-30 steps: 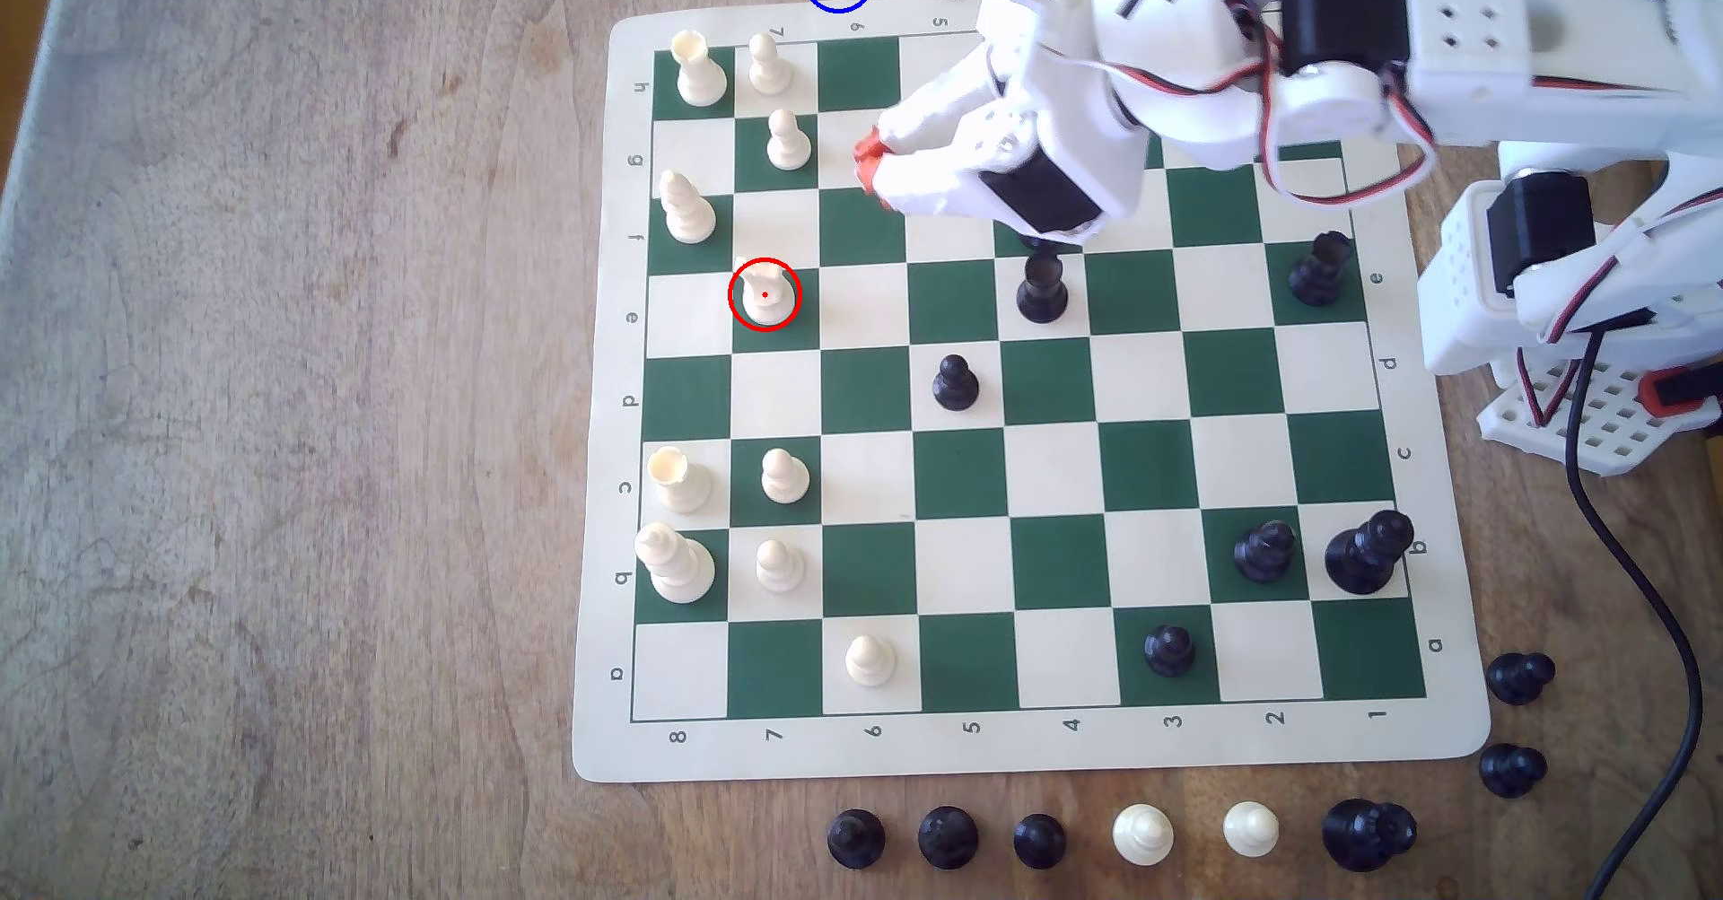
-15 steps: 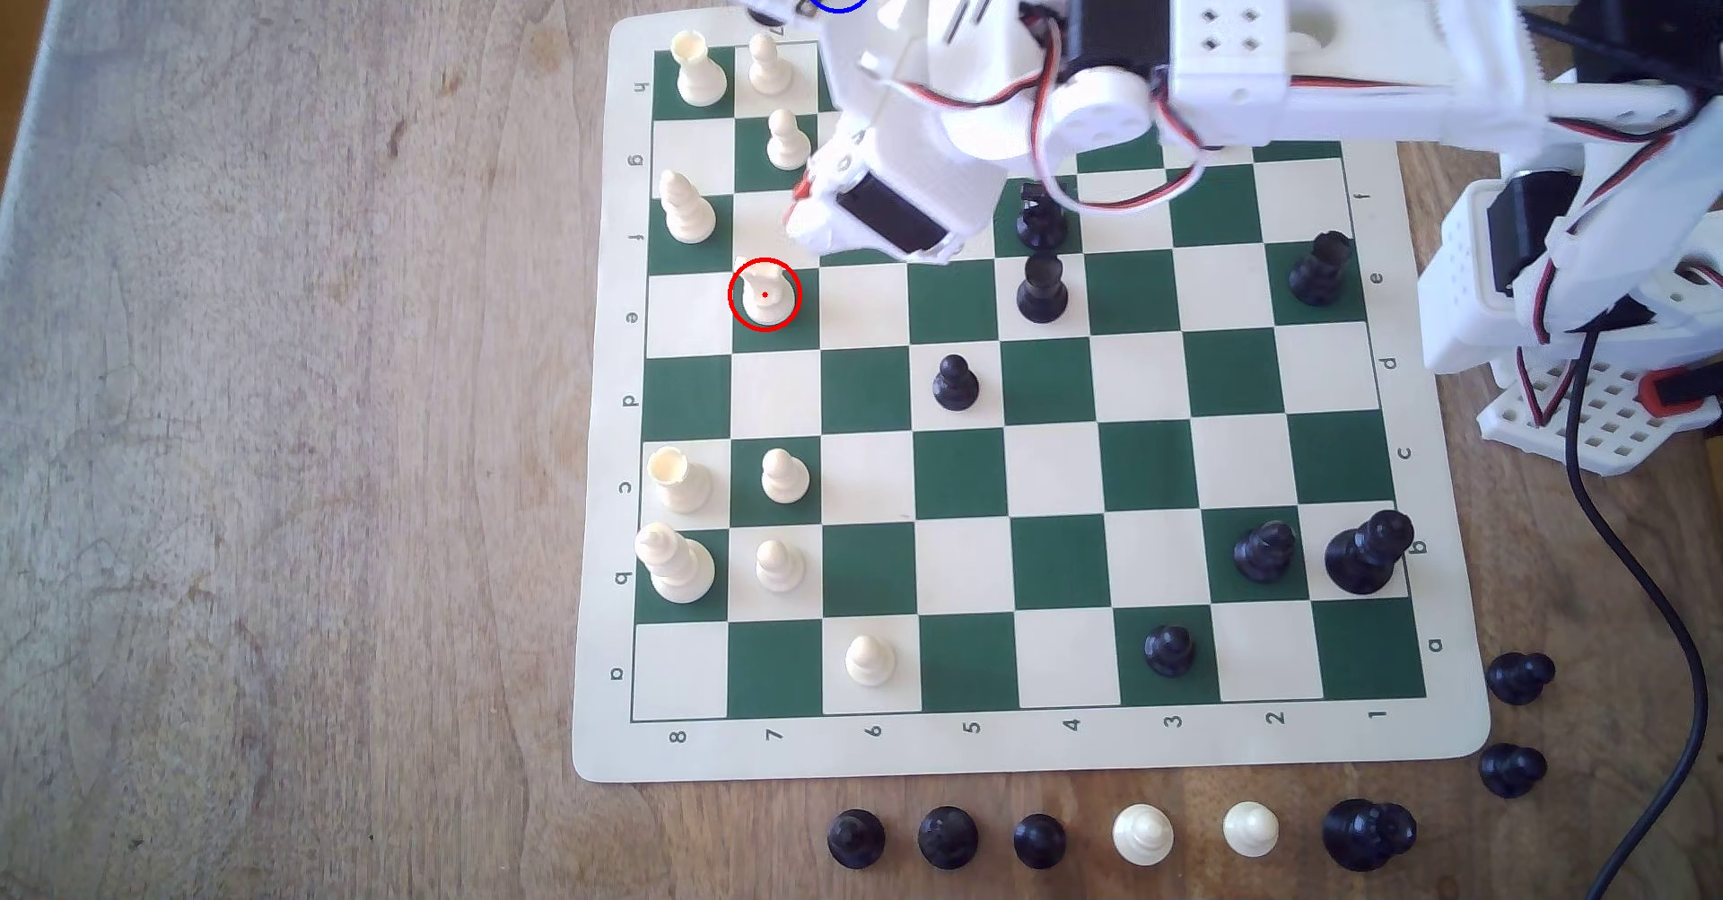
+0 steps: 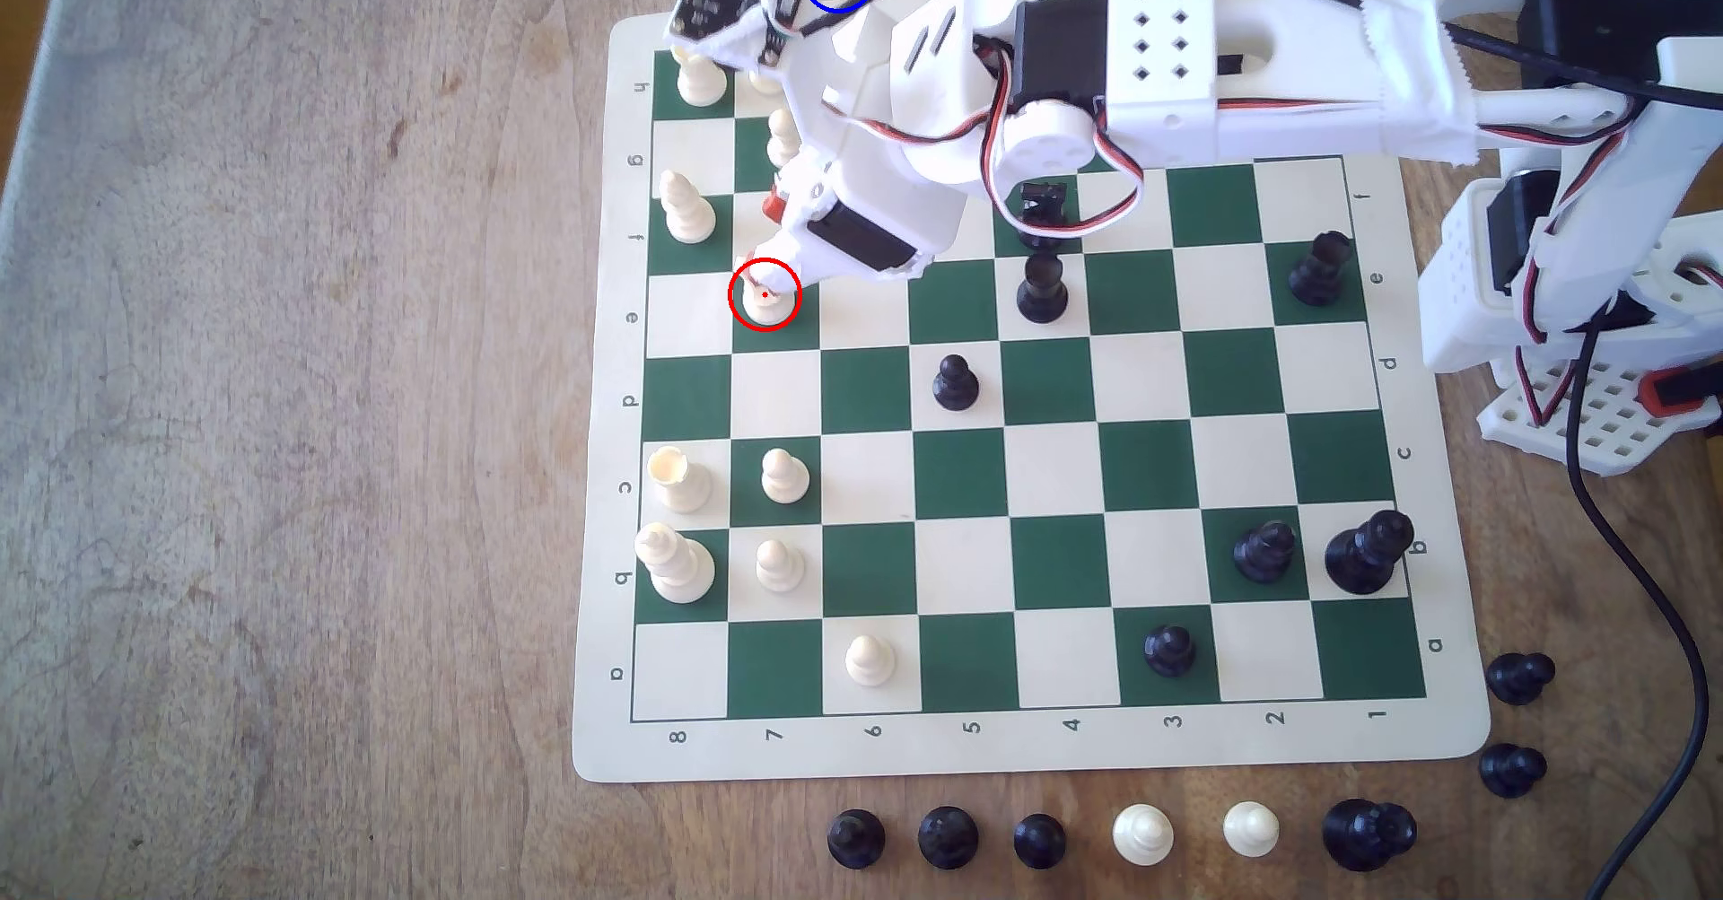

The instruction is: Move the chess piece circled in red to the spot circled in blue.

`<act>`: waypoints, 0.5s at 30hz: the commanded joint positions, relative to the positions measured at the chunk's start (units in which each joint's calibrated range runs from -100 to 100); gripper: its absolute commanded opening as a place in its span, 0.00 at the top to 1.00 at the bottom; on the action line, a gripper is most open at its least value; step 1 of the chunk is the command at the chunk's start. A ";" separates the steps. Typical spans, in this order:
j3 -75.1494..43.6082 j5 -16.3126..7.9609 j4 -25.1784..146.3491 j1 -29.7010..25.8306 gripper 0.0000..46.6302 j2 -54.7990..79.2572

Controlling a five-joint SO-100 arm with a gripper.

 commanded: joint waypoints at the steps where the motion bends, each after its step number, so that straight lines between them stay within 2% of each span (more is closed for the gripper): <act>1: -0.91 0.59 -2.34 1.07 0.74 -0.58; 15: -6.26 1.27 -4.47 1.62 0.71 8.17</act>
